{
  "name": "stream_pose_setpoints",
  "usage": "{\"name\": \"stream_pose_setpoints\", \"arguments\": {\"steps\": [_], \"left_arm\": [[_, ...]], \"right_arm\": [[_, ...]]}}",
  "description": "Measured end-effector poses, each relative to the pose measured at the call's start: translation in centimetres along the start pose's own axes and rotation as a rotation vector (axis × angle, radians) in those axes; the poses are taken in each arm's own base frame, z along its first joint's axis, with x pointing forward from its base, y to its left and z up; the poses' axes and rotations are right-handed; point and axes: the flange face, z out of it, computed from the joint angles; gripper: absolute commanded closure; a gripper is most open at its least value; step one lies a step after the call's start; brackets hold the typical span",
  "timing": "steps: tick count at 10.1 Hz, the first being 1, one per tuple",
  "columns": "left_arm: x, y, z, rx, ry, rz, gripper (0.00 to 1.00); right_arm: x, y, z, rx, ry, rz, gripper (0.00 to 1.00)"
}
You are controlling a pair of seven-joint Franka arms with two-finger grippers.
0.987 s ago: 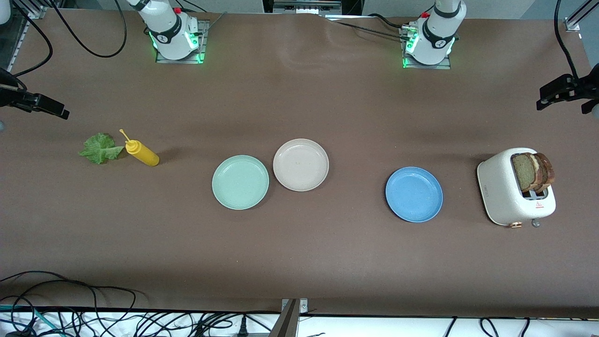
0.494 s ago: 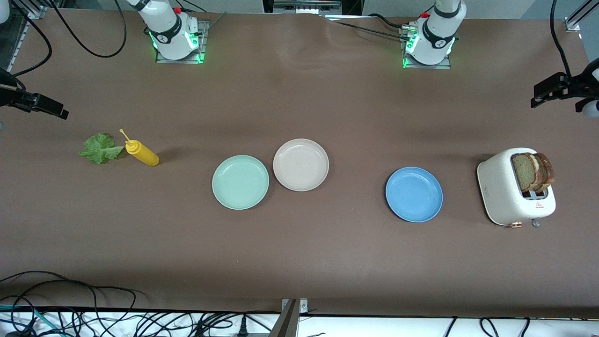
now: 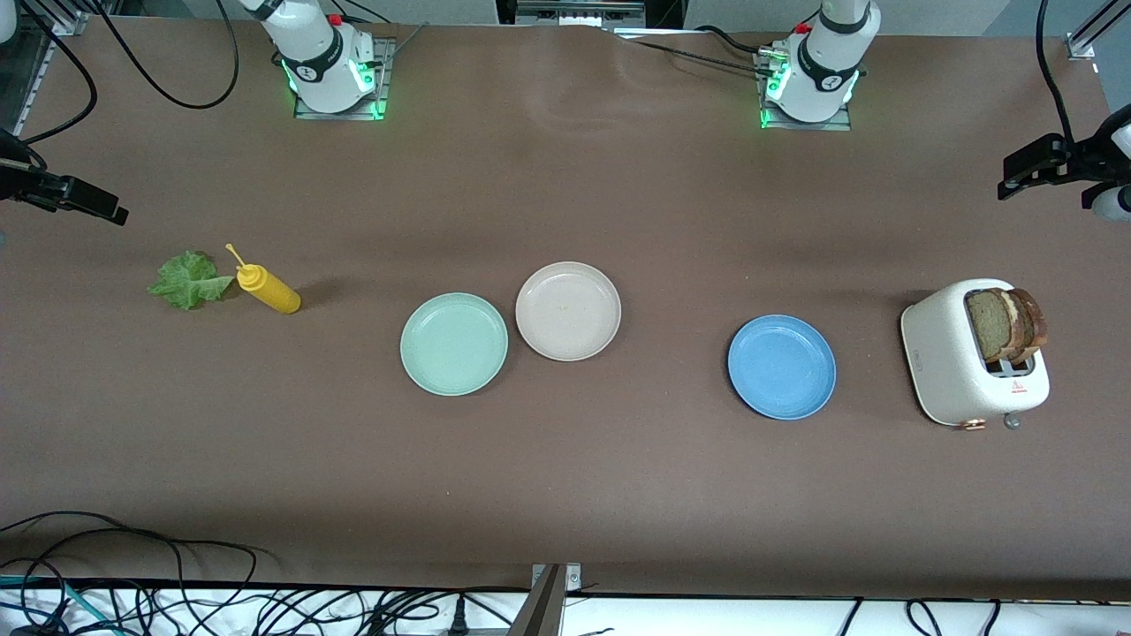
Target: Make sandwich on beige plate with both arms
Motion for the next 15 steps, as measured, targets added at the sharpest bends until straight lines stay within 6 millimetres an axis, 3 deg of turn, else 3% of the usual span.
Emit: {"name": "stream_pose_setpoints", "arguments": {"steps": [6,15], "left_arm": [[-0.1,-0.1,0.0,-0.001,-0.004,-0.005,0.0],[-0.9,-3.8,0.5,-0.036,-0.018,-0.078,0.0]], "right_arm": [[0.0,0.0,0.0,0.0,0.0,0.0,0.0],[0.0,0.0,0.0,0.0,0.0,0.0,0.0]]}}
